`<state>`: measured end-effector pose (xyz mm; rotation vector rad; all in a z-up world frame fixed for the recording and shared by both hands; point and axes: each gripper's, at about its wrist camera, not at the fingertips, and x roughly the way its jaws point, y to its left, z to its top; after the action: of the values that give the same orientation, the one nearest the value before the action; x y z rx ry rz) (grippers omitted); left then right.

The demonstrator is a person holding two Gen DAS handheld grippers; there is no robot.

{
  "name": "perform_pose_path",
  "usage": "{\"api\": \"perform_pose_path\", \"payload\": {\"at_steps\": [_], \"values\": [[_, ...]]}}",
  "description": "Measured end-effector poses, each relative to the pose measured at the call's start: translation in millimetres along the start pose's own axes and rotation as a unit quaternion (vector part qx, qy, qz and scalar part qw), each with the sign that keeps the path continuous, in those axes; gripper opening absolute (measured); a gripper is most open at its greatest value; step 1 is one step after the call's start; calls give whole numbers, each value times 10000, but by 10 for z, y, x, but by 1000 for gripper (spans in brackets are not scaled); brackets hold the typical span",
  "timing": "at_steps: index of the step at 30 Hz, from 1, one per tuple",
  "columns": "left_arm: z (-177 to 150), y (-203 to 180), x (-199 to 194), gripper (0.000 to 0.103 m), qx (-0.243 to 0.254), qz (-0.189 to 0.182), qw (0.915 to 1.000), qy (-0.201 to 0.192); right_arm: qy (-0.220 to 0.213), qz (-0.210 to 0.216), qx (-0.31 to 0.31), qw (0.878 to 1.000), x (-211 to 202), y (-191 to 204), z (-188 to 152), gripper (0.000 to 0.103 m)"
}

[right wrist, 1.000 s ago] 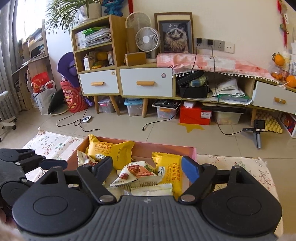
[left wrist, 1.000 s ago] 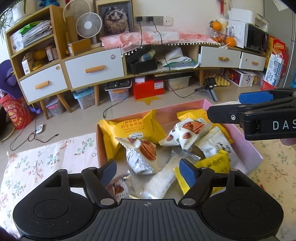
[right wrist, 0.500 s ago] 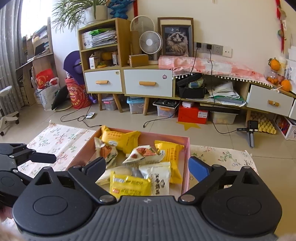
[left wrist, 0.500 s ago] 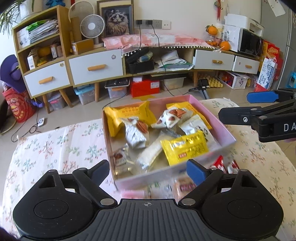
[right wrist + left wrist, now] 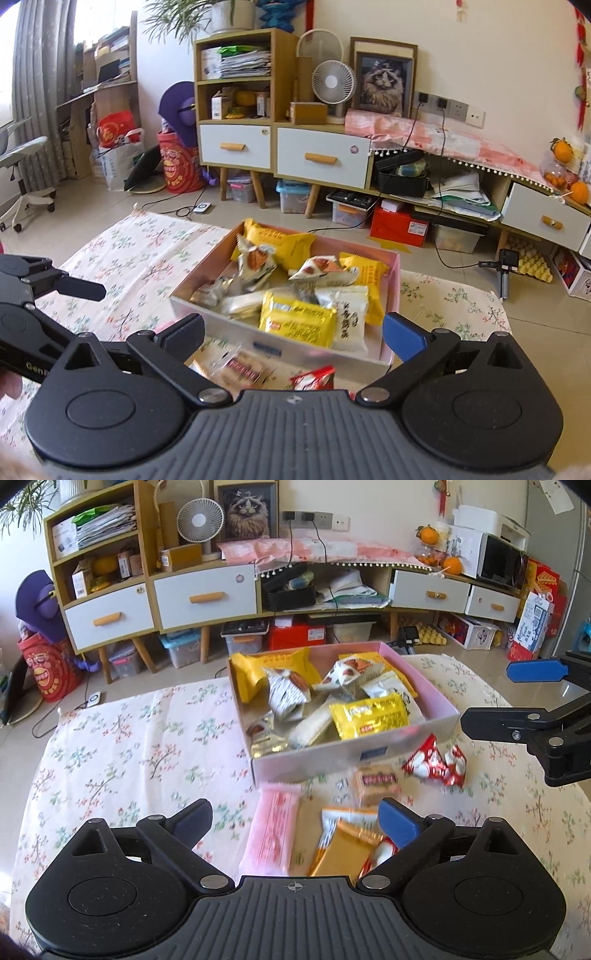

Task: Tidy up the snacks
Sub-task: 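Withdraw both tools from the box toward the remaining snacks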

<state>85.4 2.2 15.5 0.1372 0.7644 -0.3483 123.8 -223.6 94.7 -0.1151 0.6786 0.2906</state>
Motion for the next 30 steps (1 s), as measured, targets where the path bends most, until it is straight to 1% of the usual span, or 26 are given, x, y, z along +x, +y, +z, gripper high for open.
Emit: {"api": "perform_pose_path", "payload": {"at_steps": [3, 6, 8, 12, 14, 17, 20, 22, 24, 27, 30], "values": [[-140, -17, -27, 99, 135, 27, 9999, 18, 9, 10, -30, 10000, -36, 39, -86, 103], [-271, -32, -10, 99, 370, 23, 9992, 169, 15, 65, -36, 10000, -42, 48, -191, 103], [-362, -31, 12, 99, 484, 19, 9985, 266, 101, 54, -60, 9999, -13, 57, -259, 103], [-530, -13, 23, 99, 680, -157, 9970, 347, 287, -55, -300, 9991, 26, 112, -402, 103], [-595, -3, 31, 99, 755, -240, 9963, 346, 373, -22, -468, 9982, 40, 152, -469, 103], [-673, 25, 54, 99, 726, -395, 9959, 373, 445, 24, -655, 9969, 43, 219, -544, 103], [-736, 43, 84, 98, 701, -541, 9953, 382, 509, 164, -707, 9961, 47, 272, -596, 103], [-769, 39, 94, 98, 778, -568, 9947, 348, 513, 280, -726, 9956, 35, 314, -625, 103], [-797, 47, 105, 97, 874, -622, 9938, 304, 486, 395, -734, 9953, 29, 354, -643, 103], [-814, 83, 122, 96, 873, -692, 9933, 299, 421, 593, -733, 9947, 29, 408, -679, 103], [-796, 126, 121, 92, 838, -809, 9929, 237, 451, 835, -666, 9933, 77, 455, -692, 98]]}}
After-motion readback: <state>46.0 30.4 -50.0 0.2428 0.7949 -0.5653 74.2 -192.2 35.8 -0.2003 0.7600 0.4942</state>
